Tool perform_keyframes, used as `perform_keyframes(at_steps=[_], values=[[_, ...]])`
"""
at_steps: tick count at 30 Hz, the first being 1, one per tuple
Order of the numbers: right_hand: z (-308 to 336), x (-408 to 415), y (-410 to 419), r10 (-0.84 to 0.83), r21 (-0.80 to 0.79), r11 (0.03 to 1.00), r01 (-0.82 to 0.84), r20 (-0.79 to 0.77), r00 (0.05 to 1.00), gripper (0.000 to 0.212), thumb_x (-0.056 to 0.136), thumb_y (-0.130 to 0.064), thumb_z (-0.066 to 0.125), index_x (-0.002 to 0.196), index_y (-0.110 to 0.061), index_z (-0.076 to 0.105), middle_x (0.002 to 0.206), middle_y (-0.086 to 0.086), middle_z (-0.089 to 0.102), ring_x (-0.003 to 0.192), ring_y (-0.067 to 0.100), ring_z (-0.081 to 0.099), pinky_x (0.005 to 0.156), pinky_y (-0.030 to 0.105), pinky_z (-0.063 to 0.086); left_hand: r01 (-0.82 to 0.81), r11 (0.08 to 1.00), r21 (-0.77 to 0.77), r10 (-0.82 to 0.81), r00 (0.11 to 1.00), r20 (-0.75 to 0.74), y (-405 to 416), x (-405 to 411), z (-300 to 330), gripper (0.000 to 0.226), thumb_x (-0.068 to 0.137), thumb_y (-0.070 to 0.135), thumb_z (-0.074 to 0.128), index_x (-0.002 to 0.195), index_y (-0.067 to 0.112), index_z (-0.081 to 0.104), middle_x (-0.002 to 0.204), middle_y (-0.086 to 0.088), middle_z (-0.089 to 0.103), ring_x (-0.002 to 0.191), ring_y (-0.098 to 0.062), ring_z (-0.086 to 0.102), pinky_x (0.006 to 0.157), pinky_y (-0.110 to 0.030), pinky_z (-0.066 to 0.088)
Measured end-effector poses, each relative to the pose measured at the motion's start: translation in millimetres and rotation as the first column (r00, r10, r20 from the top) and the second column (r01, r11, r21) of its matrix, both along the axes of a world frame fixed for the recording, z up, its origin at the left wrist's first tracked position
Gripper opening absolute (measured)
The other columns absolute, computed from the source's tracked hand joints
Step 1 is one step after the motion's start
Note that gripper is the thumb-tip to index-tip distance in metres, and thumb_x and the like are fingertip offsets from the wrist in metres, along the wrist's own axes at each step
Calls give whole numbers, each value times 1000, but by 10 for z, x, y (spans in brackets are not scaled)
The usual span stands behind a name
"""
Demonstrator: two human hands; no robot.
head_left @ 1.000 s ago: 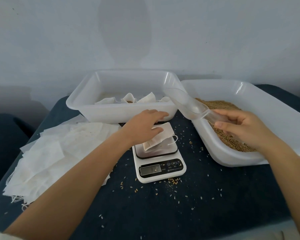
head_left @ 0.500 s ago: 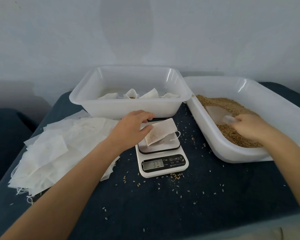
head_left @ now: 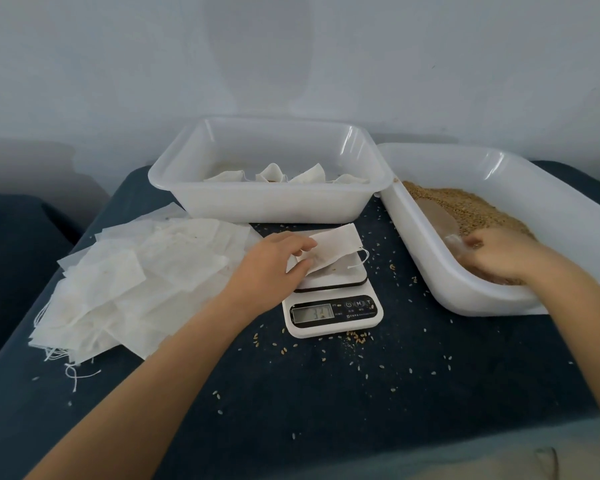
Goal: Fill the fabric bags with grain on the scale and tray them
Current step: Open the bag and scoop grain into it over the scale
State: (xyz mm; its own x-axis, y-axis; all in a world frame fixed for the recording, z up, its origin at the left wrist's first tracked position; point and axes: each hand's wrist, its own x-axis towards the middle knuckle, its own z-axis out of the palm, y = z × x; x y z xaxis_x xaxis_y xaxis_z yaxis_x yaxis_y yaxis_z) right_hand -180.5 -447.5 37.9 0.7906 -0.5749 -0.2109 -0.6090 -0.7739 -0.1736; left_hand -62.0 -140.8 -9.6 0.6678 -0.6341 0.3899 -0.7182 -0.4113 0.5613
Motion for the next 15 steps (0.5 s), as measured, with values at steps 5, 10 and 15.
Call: perform_keyframes(at_steps=[5, 10, 15], values=[[10, -10, 32, 13, 4, 1000, -13, -21, 1000, 41, 92, -45, 52, 121, -17, 62, 120, 10, 65, 103, 27, 62, 84, 35, 47, -18, 1000, -4, 18, 999, 28, -64, 0, -24, 28, 88, 16, 61, 115, 13, 63, 106, 4, 62, 101, -12, 53, 84, -9, 30], [36, 1, 63, 17, -31, 999, -18, -50, 999, 43, 93, -46, 49, 119, -14, 63, 121, 11, 65, 106, 27, 63, 85, 35, 49, -37, 999, 23, 36, 998, 61, -207, 63, 3, 33, 84, 15, 63, 117, 15, 61, 119, 3, 59, 114, -17, 46, 88, -10, 24], [28, 1, 75, 36, -66, 997, -41, -66, 997, 54, 93, -58, 38, 114, -16, 63, 112, 12, 69, 91, 25, 67, 79, 33, 53, -32, 997, 75, 27, 998, 63, -372, 143, 27, 34, 86, 21, 61, 120, 15, 59, 121, 0, 57, 115, -19, 45, 95, -24, 31]])
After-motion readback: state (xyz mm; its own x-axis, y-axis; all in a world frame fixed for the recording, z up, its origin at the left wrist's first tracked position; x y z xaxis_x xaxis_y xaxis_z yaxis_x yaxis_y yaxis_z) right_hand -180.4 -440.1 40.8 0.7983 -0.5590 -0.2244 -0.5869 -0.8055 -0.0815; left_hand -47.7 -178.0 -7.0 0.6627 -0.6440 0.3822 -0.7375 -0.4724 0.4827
